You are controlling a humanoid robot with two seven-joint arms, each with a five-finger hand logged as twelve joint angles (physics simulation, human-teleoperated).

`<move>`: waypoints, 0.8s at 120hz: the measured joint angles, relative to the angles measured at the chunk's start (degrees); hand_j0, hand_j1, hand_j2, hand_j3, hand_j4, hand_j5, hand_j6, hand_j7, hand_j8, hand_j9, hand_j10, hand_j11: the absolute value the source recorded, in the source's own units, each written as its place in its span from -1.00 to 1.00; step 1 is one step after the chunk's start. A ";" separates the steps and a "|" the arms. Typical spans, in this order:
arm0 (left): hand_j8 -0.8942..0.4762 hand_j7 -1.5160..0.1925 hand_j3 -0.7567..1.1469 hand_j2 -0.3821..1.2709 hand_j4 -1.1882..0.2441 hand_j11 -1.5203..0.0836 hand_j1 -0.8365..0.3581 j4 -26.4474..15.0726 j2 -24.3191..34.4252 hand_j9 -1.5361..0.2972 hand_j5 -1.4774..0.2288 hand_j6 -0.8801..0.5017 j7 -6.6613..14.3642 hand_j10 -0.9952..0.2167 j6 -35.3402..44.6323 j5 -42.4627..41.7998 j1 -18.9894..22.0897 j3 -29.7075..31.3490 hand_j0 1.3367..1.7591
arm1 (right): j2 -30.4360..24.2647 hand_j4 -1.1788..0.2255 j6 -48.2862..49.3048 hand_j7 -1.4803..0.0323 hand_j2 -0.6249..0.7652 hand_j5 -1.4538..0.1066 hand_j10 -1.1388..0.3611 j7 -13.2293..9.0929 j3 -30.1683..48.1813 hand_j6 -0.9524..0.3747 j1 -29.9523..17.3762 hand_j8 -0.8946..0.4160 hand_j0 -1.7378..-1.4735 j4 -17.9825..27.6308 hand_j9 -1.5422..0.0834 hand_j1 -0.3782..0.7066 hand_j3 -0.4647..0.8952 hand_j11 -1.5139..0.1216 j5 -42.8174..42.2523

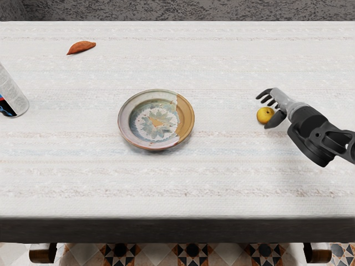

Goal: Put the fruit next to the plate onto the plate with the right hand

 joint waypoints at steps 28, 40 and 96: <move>0.30 0.77 -0.21 -0.54 0.66 0.90 0.98 0.00 0.00 0.68 0.73 0.27 0.00 0.64 0.00 0.00 0.00 0.00 0.52 | 0.65 0.12 -0.55 0.29 -0.21 0.21 0.00 0.21 0.07 -0.16 -0.41 -0.23 -0.40 -0.74 0.27 -0.09 -0.32 0.23 -0.37; 0.30 0.77 -0.21 -0.54 0.66 0.90 0.98 -0.01 0.00 0.68 0.73 0.27 0.00 0.64 0.00 0.00 0.00 -0.02 0.52 | 1.01 0.12 -0.60 0.28 -0.21 0.21 -0.01 0.25 0.08 -0.16 -0.54 -0.24 -0.40 -1.22 0.27 -0.08 -0.32 0.23 -0.43; 0.30 0.77 -0.21 -0.54 0.66 0.90 0.98 0.00 0.00 0.68 0.73 0.27 0.00 0.64 0.00 0.00 0.00 0.00 0.52 | 1.26 0.00 -0.53 0.14 -0.17 0.07 -0.11 0.47 -0.10 -0.28 -0.65 -0.32 -0.39 -1.53 0.13 0.09 -0.32 0.09 -0.87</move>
